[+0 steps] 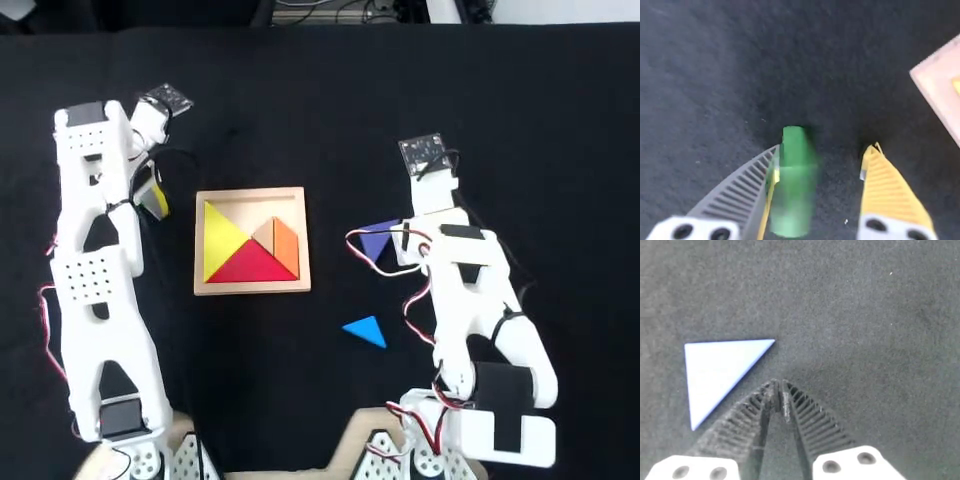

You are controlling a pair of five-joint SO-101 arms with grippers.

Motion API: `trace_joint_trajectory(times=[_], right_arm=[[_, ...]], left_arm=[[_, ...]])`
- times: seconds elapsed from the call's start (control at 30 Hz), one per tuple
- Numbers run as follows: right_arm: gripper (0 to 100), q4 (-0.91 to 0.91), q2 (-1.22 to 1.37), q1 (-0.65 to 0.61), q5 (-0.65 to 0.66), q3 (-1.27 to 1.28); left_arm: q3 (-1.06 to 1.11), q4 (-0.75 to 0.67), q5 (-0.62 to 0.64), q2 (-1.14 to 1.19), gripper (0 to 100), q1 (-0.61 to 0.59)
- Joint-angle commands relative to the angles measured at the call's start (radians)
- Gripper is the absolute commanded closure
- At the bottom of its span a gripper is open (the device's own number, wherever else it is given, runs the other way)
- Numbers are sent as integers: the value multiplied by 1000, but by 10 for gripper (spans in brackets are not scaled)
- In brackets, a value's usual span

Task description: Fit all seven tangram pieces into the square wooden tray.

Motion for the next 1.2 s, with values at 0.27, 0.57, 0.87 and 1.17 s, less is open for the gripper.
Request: trace_joint_trajectory(times=[0.27,0.57,0.87,1.17], right_arm=[[987,-17,-1,-18,0,-2],[987,-17,-1,-18,0,-2],[987,-17,-1,-18,0,-2],[987,-17,-1,-18,0,-2]], left_arm=[[-139,8,17,11,744,15],[-199,71,20,18,977,18],[-203,127,21,8,973,7],[-64,209,361,-434,973,174]])
